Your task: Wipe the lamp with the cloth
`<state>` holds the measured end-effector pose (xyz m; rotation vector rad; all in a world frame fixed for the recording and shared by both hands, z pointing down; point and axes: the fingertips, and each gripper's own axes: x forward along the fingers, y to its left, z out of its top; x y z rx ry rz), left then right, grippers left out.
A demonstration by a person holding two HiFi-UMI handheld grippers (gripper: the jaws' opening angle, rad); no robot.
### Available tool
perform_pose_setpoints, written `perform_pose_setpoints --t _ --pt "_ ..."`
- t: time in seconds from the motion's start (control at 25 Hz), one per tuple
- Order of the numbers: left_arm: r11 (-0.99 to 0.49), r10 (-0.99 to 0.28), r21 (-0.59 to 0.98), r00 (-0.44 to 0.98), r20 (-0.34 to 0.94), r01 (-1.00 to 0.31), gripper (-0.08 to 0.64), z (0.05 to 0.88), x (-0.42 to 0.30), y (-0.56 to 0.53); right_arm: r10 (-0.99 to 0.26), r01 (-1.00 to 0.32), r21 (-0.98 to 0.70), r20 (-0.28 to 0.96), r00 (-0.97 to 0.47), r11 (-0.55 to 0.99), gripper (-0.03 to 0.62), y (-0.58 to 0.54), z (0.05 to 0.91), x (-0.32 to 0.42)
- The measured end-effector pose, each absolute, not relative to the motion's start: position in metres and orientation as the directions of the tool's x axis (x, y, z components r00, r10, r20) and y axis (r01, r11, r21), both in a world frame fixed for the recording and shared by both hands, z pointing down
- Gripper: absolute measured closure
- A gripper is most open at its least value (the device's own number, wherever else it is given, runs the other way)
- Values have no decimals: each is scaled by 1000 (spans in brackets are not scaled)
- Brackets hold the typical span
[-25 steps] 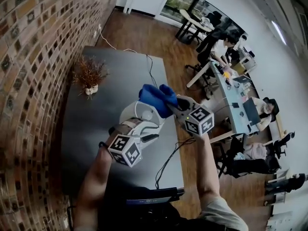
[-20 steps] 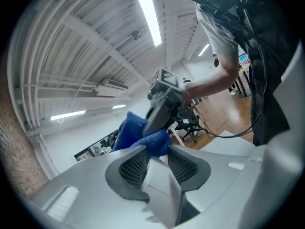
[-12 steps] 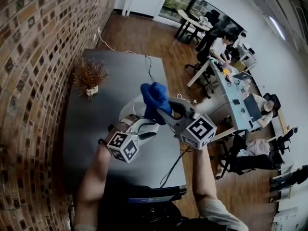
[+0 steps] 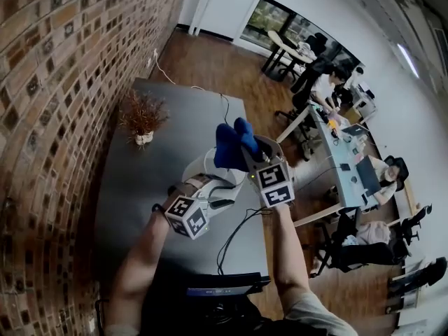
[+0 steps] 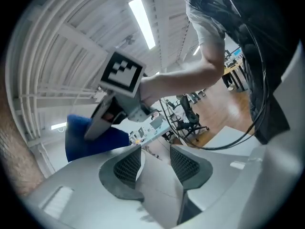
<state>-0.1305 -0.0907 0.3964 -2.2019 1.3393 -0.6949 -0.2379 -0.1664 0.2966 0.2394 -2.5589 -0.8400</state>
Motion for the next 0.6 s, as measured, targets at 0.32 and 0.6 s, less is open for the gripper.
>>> perform_pose_setpoints --t 0.32,0.6 --pt "-406 -905 -616 393 165 -675 380 396 -132 -89 -189 19 383 498 -847 924 477 -161 366 -158" --pt "-448 -850 -438 523 -61 -779 377 367 -134 -66 -449 -317 467 204 -870 826 479 -179 307 -139"
